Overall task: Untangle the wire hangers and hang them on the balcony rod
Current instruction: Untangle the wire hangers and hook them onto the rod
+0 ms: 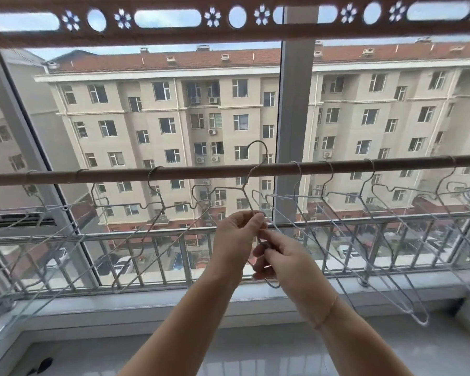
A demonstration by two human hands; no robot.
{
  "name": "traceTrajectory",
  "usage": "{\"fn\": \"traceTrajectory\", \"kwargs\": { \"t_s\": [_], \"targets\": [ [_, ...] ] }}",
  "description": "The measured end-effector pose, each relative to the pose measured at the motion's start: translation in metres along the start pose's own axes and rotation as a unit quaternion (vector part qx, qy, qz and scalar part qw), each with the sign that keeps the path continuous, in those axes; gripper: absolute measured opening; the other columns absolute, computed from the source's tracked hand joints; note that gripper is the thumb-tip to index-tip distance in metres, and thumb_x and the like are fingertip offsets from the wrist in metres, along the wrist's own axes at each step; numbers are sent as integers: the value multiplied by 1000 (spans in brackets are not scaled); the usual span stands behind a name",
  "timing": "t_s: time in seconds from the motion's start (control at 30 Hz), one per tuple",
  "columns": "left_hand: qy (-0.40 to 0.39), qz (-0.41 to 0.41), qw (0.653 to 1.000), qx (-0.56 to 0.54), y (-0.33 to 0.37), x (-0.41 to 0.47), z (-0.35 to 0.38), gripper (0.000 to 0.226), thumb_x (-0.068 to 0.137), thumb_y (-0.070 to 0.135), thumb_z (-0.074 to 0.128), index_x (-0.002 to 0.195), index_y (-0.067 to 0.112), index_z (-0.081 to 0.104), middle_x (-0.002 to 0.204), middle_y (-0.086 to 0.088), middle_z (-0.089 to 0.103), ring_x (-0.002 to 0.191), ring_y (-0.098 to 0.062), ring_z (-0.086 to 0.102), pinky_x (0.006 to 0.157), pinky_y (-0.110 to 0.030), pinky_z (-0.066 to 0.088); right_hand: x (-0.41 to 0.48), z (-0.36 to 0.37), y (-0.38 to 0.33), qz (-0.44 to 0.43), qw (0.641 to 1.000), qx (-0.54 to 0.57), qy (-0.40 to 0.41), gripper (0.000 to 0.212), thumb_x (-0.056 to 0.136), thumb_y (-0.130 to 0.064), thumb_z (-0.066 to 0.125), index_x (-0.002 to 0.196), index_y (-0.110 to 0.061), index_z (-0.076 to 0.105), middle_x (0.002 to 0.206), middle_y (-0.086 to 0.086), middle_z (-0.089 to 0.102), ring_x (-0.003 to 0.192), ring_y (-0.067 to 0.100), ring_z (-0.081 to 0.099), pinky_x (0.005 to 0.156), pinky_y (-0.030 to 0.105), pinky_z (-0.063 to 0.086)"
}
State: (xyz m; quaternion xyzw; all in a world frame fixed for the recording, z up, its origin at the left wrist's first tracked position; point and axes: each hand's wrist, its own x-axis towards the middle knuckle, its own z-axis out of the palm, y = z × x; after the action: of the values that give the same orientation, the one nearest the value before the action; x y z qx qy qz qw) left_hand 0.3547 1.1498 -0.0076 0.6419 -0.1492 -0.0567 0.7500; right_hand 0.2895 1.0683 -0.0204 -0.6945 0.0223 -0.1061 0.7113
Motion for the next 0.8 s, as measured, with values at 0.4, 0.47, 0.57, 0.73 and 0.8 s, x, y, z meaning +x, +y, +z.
{"fn": "traceTrajectory", "kwargs": {
  "t_s": [0.4,0.47,0.57,0.73,0.8],
  "targets": [
    [1,-75,997,-14,-25,-9,0,20,96,16,47,93,7,65,80,-5,66,66,-10,60,50,-15,48,-9,4,14,20,998,-46,-29,37,92,7,35,115,-15,55,85,13,52,52,8,55,57,27,55],
    [11,-72,997,8,-28,-12,-1,22,96,16,47,96,6,66,83,-5,68,69,-8,62,52,-12,49,-11,3,19,16,997,-64,-26,40,91,7,36,119,-14,54,85,14,55,53,9,58,58,30,56],
    [27,-79,996,10,-27,-16,0,22,96,14,47,99,4,66,83,-6,68,70,-7,63,51,-11,49,-10,0,25,10,995,-102,-19,39,89,5,41,118,-17,56,85,10,58,65,14,61,74,42,55],
    [80,-75,994,30,-26,-25,-7,15,94,12,51,98,14,66,88,-3,67,80,-10,60,68,-18,45,-13,-7,26,-9,982,-187,-4,43,88,-5,52,129,-16,45,107,3,54,92,12,53,74,12,43],
    [97,-73,992,46,-26,-31,-14,16,94,15,52,103,15,65,91,0,68,82,-7,60,66,-19,42,-16,-9,24,-31,974,-224,3,48,88,-10,54,134,-13,39,124,4,48,111,13,48,90,16,40]
  ]
}}
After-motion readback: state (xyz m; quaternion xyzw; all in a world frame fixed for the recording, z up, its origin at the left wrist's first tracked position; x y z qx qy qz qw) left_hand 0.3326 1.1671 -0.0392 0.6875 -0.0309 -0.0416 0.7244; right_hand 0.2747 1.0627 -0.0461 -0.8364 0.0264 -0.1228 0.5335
